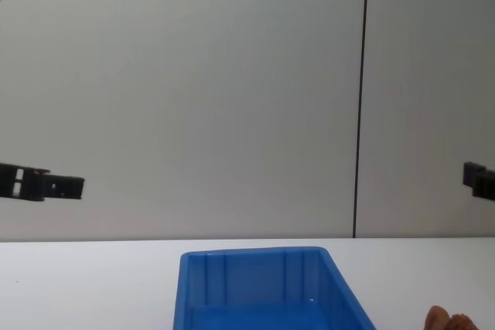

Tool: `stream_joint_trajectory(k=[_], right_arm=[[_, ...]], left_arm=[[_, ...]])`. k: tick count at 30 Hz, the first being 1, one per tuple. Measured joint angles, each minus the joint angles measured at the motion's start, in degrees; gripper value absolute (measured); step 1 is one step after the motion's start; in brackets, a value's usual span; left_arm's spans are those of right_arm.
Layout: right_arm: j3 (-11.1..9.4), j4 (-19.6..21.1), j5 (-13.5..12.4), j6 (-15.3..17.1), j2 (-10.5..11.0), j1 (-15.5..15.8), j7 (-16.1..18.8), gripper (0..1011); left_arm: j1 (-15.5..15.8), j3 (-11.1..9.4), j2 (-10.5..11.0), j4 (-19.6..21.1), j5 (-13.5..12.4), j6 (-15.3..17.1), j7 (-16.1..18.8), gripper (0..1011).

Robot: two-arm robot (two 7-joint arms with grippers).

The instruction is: Pick up the two dolls from the table and place them into the box.

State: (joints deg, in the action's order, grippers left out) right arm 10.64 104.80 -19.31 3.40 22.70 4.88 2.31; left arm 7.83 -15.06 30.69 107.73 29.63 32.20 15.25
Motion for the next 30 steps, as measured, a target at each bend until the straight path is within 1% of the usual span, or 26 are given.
stream_joint_trajectory(k=[5,8,12,14,15,21,25,30], right_arm=[[-0.4,1.0,-0.9,1.4,0.7,1.3,-0.3,1001],[-0.5,1.5,-1.4,2.8,1.0,2.0,-0.5,1001],[-0.6,2.0,-2.0,4.8,1.3,2.7,-0.6,1001],[-0.6,2.2,-2.3,6.1,1.4,3.0,-0.7,1001],[-0.6,2.2,-2.4,7.2,1.4,3.2,-0.7,1001],[-0.5,2.3,-2.5,10.6,1.5,3.6,-1.0,1001],[-0.3,2.3,-2.0,13.3,1.5,3.8,-1.4,1001],[-0.2,1.8,-1.5,15.5,1.4,3.7,-1.5,1001]], left_arm=[[-0.6,0.4,0.1,0.7,0.2,0.5,2.1,1001],[-0.8,0.5,0.2,1.0,0.2,0.7,3.0,1001],[-1.1,0.6,0.2,1.2,0.3,0.9,3.6,1001],[-1.2,0.7,0.3,1.3,0.3,1.0,4.0,1001],[-1.3,0.7,0.3,1.4,0.3,1.0,4.3,1001],[-1.5,0.9,0.3,1.6,0.4,1.2,4.9,1001],[-1.5,0.9,0.3,1.7,0.4,1.2,5.2,1001],[-1.6,0.9,0.4,1.7,0.4,1.3,5.5,1001]])
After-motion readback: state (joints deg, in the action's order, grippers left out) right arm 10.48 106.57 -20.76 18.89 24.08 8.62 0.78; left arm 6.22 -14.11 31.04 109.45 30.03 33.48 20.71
